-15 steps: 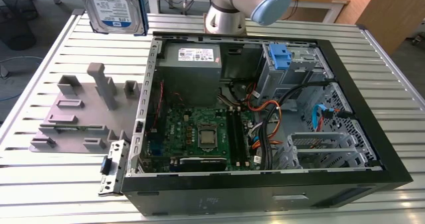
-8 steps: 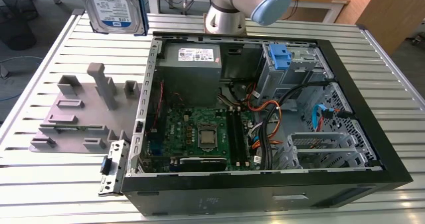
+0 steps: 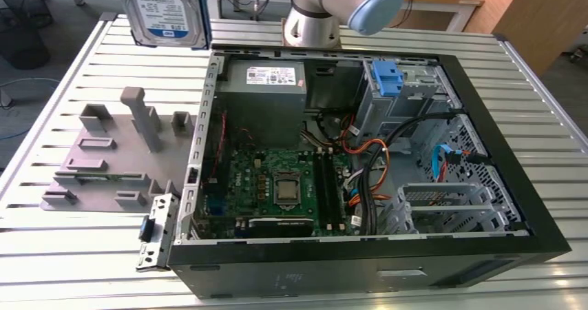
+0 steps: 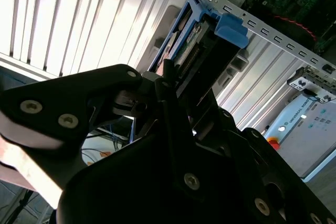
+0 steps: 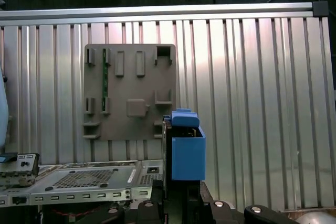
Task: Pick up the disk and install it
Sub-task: 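Pick up the disk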
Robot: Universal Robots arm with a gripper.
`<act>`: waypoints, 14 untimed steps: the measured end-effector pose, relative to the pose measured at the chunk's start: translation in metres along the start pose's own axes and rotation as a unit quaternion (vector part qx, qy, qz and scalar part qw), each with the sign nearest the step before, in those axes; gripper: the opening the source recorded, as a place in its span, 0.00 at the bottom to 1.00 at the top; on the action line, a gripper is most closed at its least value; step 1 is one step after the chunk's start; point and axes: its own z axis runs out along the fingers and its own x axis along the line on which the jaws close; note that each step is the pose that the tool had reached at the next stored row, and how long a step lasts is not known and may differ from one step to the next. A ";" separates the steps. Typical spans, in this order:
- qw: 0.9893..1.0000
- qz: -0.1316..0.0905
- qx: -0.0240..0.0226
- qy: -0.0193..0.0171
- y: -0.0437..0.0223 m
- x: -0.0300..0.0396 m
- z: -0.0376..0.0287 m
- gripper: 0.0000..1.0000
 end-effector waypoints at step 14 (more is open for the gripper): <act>1.000 0.000 0.000 0.000 -0.0261 -0.0016 -0.0009 0.35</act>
